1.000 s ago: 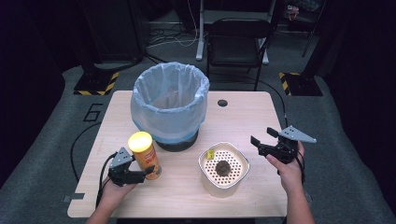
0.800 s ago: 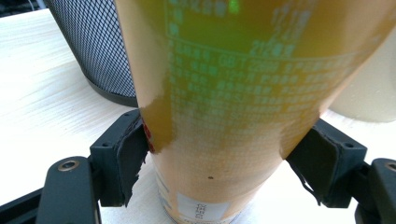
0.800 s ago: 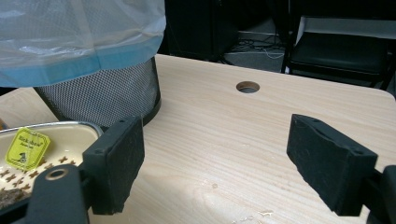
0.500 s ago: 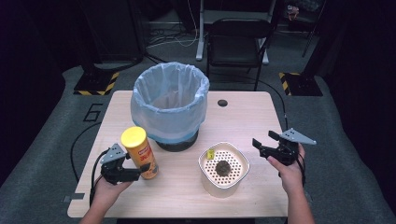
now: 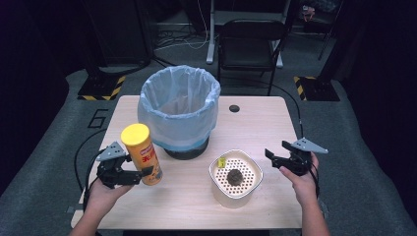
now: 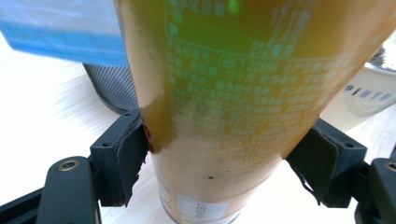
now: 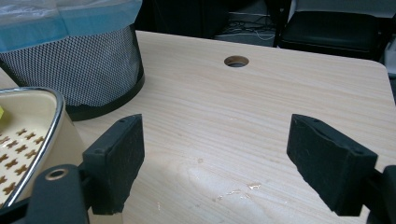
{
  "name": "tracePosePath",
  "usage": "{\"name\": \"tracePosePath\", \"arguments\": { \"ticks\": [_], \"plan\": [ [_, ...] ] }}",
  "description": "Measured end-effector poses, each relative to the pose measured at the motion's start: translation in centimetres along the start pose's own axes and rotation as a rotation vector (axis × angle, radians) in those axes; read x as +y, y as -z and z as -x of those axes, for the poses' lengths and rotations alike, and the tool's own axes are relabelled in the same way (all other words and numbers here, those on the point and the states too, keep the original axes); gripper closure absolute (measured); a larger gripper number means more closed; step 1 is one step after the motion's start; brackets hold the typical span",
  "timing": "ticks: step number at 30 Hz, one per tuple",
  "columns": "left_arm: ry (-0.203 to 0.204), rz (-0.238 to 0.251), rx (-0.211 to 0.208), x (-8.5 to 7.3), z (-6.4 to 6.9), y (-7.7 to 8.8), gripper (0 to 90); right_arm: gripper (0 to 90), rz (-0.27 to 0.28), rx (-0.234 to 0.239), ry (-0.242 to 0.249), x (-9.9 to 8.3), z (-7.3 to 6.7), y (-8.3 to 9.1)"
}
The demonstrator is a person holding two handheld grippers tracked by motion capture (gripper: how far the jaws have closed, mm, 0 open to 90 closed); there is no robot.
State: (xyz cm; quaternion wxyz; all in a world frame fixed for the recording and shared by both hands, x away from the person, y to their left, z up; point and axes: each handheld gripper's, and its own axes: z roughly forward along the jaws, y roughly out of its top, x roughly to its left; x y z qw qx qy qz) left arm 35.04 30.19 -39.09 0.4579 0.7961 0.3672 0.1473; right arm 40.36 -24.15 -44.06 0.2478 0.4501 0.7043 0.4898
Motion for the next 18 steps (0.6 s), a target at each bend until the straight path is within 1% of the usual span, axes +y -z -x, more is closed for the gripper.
{"name": "tracePosePath", "arguments": {
  "ticks": [1, 2, 3, 5, 7, 10, 11, 12, 18],
  "plan": [
    [0.000, 0.001, -0.001, 0.2, 0.1, 0.1, 23.8, 18.8, 0.001, -0.002, -0.005, 0.0, 0.0, 0.0],
    [-0.014, -0.001, 0.003, 0.5, 0.1, 0.3, 23.9, 18.8, 0.006, -0.002, -0.008, 0.0, 0.1, 0.1],
    [-0.007, 0.003, 0.003, 0.7, 0.2, 0.3, 23.8, 18.8, 0.005, -0.002, -0.009, 0.0, 0.1, 0.1],
    [-0.006, -0.002, -0.007, 1.1, 0.3, 0.5, 23.8, 18.8, 0.007, -0.005, -0.013, -0.1, 0.2, 0.1],
    [-0.006, -0.004, -0.008, 1.4, 0.4, 0.7, 23.8, 18.8, 0.009, -0.003, -0.011, -0.2, 0.2, 0.0],
    [-0.014, -0.013, -0.012, 2.0, 0.6, 1.0, 23.9, 18.8, 0.001, -0.002, -0.007, -0.3, 0.2, -0.1],
    [-0.016, -0.008, -0.009, 2.2, 0.7, 1.1, 23.8, 18.8, 0.001, -0.002, -0.006, -0.3, 0.1, -0.1],
    [-0.016, -0.016, -0.018, 2.4, 0.7, 1.2, 23.9, 18.8, 0.001, -0.003, -0.007, -0.3, 0.2, -0.1],
    [-0.013, -0.006, -0.038, 4.0, 1.2, 2.1, 23.9, 18.8, -0.002, -0.007, -0.013, -0.5, 0.3, -0.1]
  ]
}}
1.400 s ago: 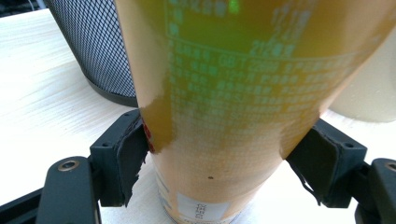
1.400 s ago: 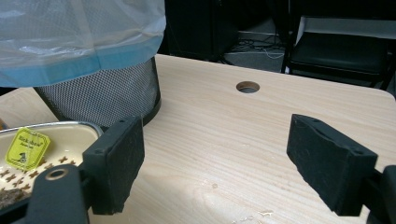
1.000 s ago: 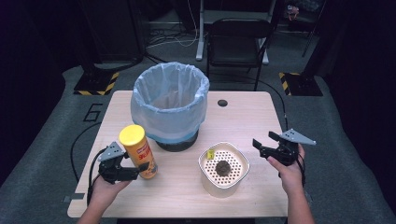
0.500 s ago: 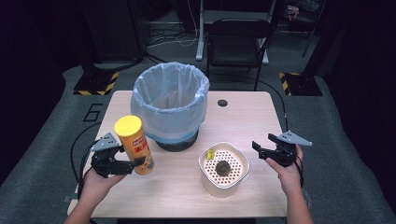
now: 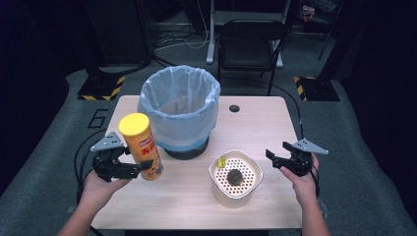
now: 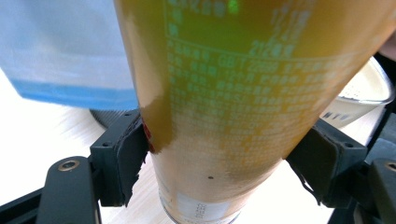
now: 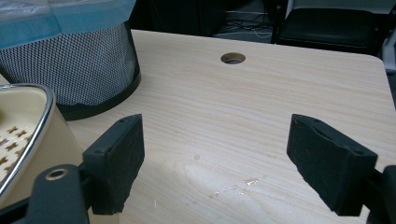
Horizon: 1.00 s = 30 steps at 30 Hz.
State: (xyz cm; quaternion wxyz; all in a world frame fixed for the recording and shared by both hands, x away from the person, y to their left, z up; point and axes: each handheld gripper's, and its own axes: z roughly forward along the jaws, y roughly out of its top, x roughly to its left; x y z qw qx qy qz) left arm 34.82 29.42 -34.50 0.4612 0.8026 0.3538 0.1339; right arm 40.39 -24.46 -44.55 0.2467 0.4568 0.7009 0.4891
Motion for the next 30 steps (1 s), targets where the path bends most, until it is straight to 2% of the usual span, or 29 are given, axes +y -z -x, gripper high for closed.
{"name": "tracePosePath", "arguments": {
  "ticks": [11, 17, 24, 30],
  "plan": [
    [-0.022, 0.000, -0.016, 3.2, 0.9, 1.3, 23.8, 19.0, -0.001, 0.003, -0.015, -0.2, 0.1, 0.0],
    [-0.018, 0.018, -0.027, 5.3, 1.1, 2.3, 23.9, 19.1, -0.007, 0.002, -0.017, -0.4, 0.2, -0.2],
    [-0.024, 0.016, -0.026, 8.2, 1.3, 3.3, 23.9, 19.1, -0.012, -0.001, -0.028, -0.6, 0.4, -0.2],
    [-0.008, 0.036, -0.044, 10.2, 1.1, 3.9, 23.9, 19.1, -0.014, 0.002, -0.027, -0.8, 0.4, -0.3]
  ]
}}
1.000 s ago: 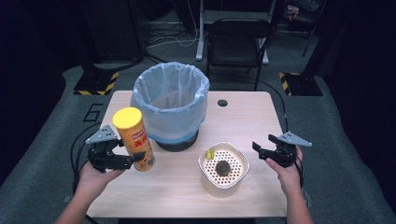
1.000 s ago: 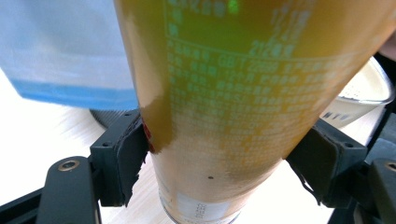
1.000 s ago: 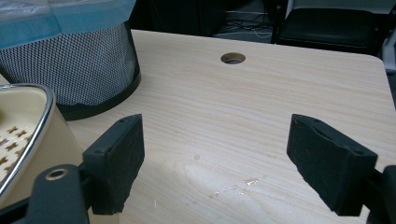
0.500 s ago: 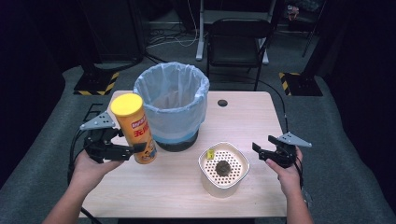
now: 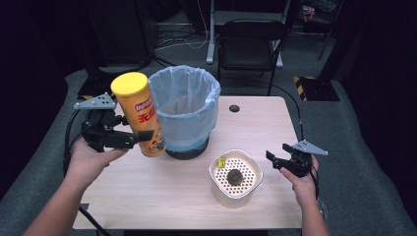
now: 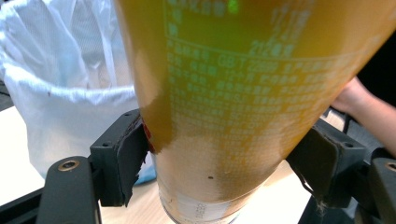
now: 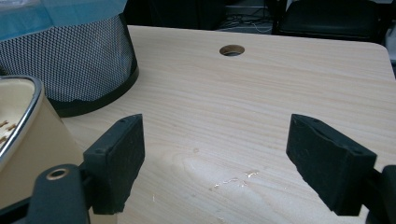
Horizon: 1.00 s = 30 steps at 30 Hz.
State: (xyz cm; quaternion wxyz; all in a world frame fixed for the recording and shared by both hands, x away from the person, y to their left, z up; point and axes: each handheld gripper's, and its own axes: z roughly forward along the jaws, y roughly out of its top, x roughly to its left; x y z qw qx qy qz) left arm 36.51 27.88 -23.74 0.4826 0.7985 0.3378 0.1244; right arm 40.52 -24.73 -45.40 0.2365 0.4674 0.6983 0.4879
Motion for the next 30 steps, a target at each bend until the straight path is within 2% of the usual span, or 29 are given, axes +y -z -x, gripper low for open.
{"name": "tracePosePath", "arguments": {
  "ticks": [9, 15, 18, 30],
  "plan": [
    [-0.010, 0.006, 0.016, 2.1, -0.2, 0.1, 23.8, 19.4, -0.008, 0.000, -0.005, -0.2, 0.1, -0.1],
    [-0.007, 0.001, 0.028, 3.6, -0.8, 0.0, 23.8, 19.5, -0.014, -0.005, 0.001, -0.3, 0.3, -0.2],
    [-0.007, 0.005, 0.036, 4.3, -1.1, -0.3, 23.8, 19.6, -0.013, -0.005, -0.013, -0.4, 0.3, -0.2],
    [-0.003, 0.004, 0.071, 7.4, -2.6, -2.9, 23.8, 19.7, -0.021, -0.007, -0.012, -0.7, 0.7, -0.3]
  ]
}}
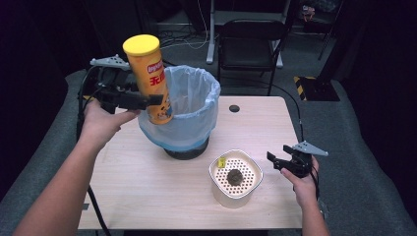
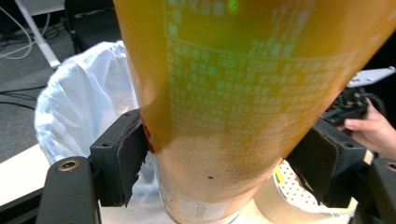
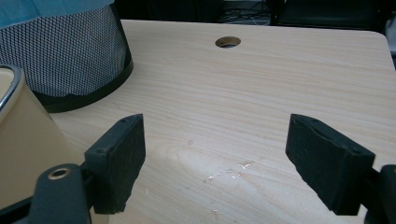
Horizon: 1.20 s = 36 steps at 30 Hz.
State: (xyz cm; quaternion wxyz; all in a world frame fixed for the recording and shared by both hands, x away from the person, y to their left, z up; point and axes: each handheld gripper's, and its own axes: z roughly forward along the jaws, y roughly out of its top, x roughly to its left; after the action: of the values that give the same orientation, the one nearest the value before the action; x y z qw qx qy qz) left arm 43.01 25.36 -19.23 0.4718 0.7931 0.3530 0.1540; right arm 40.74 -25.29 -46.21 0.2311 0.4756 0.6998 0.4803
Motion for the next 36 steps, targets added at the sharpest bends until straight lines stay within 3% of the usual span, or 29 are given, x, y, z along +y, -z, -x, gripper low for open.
{"name": "tracePosePath", "arguments": {
  "ticks": [8, 13, 17, 22, 26, 31, 33, 36],
  "plan": [
    [0.016, 0.025, 0.021, 2.0, -1.0, -1.6, 23.8, 20.0, -0.012, 0.004, 0.009, -0.2, 0.0, -0.3],
    [0.019, 0.031, 0.042, 2.4, -1.6, -3.4, 23.8, 20.2, -0.009, 0.005, 0.000, -0.2, 0.0, -0.4],
    [0.015, 0.024, 0.069, 2.1, -2.3, -5.4, 23.8, 20.2, -0.014, 0.008, -0.002, -0.3, 0.0, -0.5],
    [0.060, 0.015, 0.050, 1.3, -3.5, -7.8, 23.7, 20.2, -0.019, 0.009, 0.010, -0.4, 0.0, -0.7],
    [0.079, -0.037, 0.073, 0.6, -4.1, -9.6, 23.6, 20.2, -0.023, 0.010, -0.001, -0.5, 0.0, -0.7],
    [0.127, -0.079, 0.064, -0.2, -4.8, -10.7, 23.2, 20.2, -0.023, 0.013, -0.002, -0.5, 0.0, -0.8],
    [0.115, -0.100, 0.072, -0.4, -4.9, -10.8, 22.8, 20.2, -0.025, 0.012, 0.004, -0.5, 0.1, -0.8],
    [0.128, -0.077, 0.086, -0.4, -4.8, -10.6, 14.5, 20.3, -0.027, 0.013, 0.008, -0.5, 0.0, -0.8]
  ]
}}
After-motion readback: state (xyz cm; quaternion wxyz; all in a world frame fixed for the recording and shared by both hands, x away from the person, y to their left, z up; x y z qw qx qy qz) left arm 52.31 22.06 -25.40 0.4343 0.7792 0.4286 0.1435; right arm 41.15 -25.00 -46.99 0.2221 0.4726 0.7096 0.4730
